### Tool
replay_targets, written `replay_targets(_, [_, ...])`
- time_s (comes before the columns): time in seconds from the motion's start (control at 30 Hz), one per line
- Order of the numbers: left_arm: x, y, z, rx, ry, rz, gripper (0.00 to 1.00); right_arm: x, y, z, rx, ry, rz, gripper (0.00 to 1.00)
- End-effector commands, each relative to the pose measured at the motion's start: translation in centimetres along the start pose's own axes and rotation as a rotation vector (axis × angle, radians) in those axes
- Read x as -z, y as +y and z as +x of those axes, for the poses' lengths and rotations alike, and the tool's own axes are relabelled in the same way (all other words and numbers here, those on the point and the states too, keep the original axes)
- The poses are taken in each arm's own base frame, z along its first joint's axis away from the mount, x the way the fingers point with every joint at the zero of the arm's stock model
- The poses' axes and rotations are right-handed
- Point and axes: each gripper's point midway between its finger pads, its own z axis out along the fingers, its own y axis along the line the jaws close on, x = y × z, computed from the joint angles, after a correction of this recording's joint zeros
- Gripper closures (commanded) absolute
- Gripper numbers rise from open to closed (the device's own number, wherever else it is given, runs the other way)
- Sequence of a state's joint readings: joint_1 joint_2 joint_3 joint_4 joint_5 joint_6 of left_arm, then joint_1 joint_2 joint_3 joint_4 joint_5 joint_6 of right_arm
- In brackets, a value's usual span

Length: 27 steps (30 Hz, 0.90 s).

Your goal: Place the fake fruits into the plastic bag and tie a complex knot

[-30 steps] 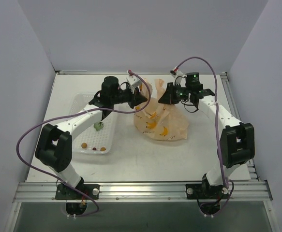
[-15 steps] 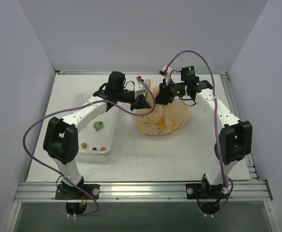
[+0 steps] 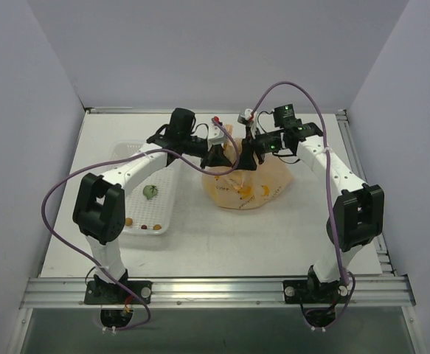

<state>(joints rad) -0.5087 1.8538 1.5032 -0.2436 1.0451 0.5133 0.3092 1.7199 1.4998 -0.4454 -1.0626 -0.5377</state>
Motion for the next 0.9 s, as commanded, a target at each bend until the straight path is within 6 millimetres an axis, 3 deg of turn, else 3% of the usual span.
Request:
replay_targets(0.0, [-0.3,-0.2,-2.1,-0.058,-0.038,0.042,1.00,0.5,1.6,-2.4,0.081,-0.037,-0.038,0.53])
replay_targets(0.03, [-0.5,-0.5,-2.1,-0.060,-0.036,0.050,1.00,0.4,1.5,-2.5,0.076,-0.038,-0.037,0.59])
replay_targets(0.07, [-0.6,-0.5,-2.3,-0.065,-0.036,0.053,0.98,0.3,1.4,-2.6,0.072,-0.039,-0.040,0.75])
replay_targets(0.1, [-0.7,-0.6,-2.0,-0.055,-0.032,0.058,0.96,0.3,1.1,-2.9,0.062,-0.042,-0.035,0.83])
replay_targets(0.17, [-0.7,-0.7,-1.8,-0.047,-0.026,0.055,0.85,0.5,1.1,-2.9,0.055,-0.047,-0.036,1.00])
replay_targets(0.37, [1.2,-0.8,-2.3,-0.031,-0.010,-0.007,0.54,1.2,0.6,-2.4,0.031,-0.046,-0.015,1.00])
replay_targets(0.47, [2.5,-0.9,-2.8,-0.006,-0.013,-0.043,0.49,1.5,0.5,-2.2,0.004,-0.048,-0.009,1.00])
replay_targets(0.57, [3.9,-1.3,-4.0,-0.014,-0.025,-0.082,0.49,1.5,0.7,-1.9,-0.008,-0.048,-0.014,1.00])
replay_targets(0.63, [4.2,-1.5,-4.3,-0.008,-0.040,-0.095,0.54,1.5,0.8,-1.8,-0.013,-0.050,-0.019,1.00])
replay_targets(0.67, [4.3,-1.3,-5.4,-0.045,-0.069,-0.111,0.57,1.5,0.9,-1.8,-0.018,-0.050,-0.022,1.00])
replay_targets(0.7, [4.3,-1.2,-5.7,-0.045,-0.082,-0.116,0.63,1.4,1.0,-1.8,-0.020,-0.049,-0.027,1.00])
replay_targets(0.87, [3.3,0.6,-7.8,-0.007,-0.166,-0.141,0.68,0.9,1.3,-1.9,-0.022,-0.048,-0.042,1.00])
